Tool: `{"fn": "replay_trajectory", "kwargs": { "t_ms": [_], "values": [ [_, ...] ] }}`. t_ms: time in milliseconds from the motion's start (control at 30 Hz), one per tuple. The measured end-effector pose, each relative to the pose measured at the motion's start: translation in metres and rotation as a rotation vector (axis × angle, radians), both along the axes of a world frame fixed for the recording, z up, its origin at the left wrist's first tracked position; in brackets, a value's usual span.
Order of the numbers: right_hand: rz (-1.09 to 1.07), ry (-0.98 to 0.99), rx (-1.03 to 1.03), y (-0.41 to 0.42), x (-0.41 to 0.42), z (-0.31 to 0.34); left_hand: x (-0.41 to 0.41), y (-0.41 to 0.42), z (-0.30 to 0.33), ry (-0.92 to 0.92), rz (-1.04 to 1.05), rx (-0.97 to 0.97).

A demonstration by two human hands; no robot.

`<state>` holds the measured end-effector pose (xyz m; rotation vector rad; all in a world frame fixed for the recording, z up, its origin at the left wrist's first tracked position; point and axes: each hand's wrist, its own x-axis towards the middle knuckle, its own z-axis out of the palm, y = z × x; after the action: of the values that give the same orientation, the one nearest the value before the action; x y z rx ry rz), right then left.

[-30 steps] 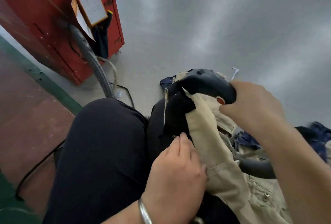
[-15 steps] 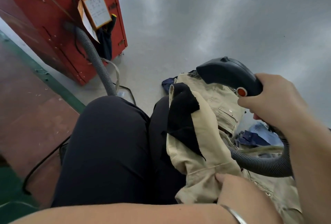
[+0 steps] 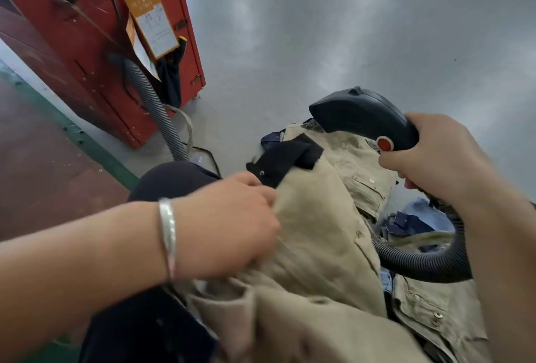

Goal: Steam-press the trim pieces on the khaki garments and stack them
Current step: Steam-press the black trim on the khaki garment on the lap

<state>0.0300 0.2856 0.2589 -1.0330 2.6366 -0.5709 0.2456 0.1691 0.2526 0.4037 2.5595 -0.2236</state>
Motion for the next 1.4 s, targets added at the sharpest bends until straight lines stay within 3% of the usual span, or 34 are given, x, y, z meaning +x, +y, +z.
{"fn": "replay_trajectory", "kwargs": {
  "t_ms": [33,100,167,267,333,433,567,700,800,833,900,967,1233,1400],
  "values": [
    [0.004,-0.003,0.000,0.000,-0.001,0.000,0.010,-0.011,0.000,-0.058,0.189,-0.122],
    [0.009,-0.008,-0.003,-0.002,-0.001,-0.002,0.018,-0.025,-0.001,-0.119,0.304,-0.287],
    [0.017,-0.006,-0.004,-0.004,-0.001,-0.002,0.012,-0.010,-0.007,-0.060,0.358,-0.145],
    [0.031,-0.001,-0.007,-0.007,-0.001,-0.001,-0.003,0.020,-0.013,0.365,0.611,0.140],
    [0.039,0.003,-0.009,-0.007,-0.002,0.000,-0.021,0.057,-0.023,0.379,0.708,0.239],
    [0.052,0.021,-0.002,-0.002,-0.002,0.002,-0.036,0.098,-0.040,0.147,0.662,0.160],
    [0.040,0.032,0.015,0.008,-0.002,0.007,-0.034,0.086,-0.041,0.175,0.556,0.238],
    [0.027,0.029,0.030,0.024,0.002,0.014,-0.029,0.068,-0.032,-0.042,0.406,0.294],
    [0.036,0.017,0.052,0.036,0.004,0.015,-0.029,0.067,-0.029,-0.135,0.470,0.274],
    [0.046,0.014,0.059,0.041,0.004,0.014,-0.028,0.065,-0.029,-0.062,0.478,0.272],
    [0.052,0.001,0.076,0.052,0.003,0.010,-0.026,0.055,-0.031,0.317,0.468,0.232],
    [0.048,0.003,0.099,0.063,0.001,0.005,-0.029,0.049,-0.034,0.415,0.521,0.150],
    [0.018,0.014,0.179,0.085,-0.006,-0.005,-0.026,0.069,-0.069,0.325,0.634,0.159],
    [0.094,0.066,0.282,0.073,0.009,-0.002,-0.026,0.075,-0.078,0.383,0.655,0.223]
  ]
}}
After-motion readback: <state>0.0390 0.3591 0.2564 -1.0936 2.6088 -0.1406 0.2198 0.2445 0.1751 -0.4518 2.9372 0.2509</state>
